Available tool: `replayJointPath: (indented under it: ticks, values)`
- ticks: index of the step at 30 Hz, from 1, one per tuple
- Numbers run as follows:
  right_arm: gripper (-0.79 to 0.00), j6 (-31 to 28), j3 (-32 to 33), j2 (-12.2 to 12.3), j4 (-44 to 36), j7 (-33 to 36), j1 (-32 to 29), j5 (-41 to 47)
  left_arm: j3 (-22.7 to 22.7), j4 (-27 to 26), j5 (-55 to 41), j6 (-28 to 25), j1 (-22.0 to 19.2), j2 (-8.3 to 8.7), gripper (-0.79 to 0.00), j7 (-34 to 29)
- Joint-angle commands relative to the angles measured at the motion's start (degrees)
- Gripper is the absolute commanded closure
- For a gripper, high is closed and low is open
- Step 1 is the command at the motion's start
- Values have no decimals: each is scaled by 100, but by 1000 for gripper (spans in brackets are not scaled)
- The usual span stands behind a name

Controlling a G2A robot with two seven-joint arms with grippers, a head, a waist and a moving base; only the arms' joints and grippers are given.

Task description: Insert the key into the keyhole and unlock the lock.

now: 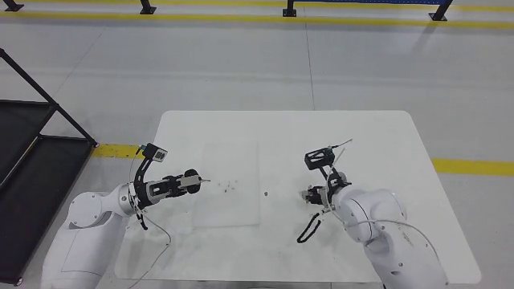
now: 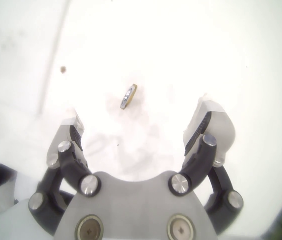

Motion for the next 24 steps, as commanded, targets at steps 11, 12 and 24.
replayJointPath:
  ticks: [11,12,24]
  values:
    - [-785,257,-615,-392,733,851,636,-117,0,0,0,0,0,0,0,0]
    - [-785,257,-588,-416,791,851,630,-97,0,0,0,0,0,0,0,0]
    - [-785,319,-285,-727,1449,788,778,279,0,0,0,0,0,0,0,0]
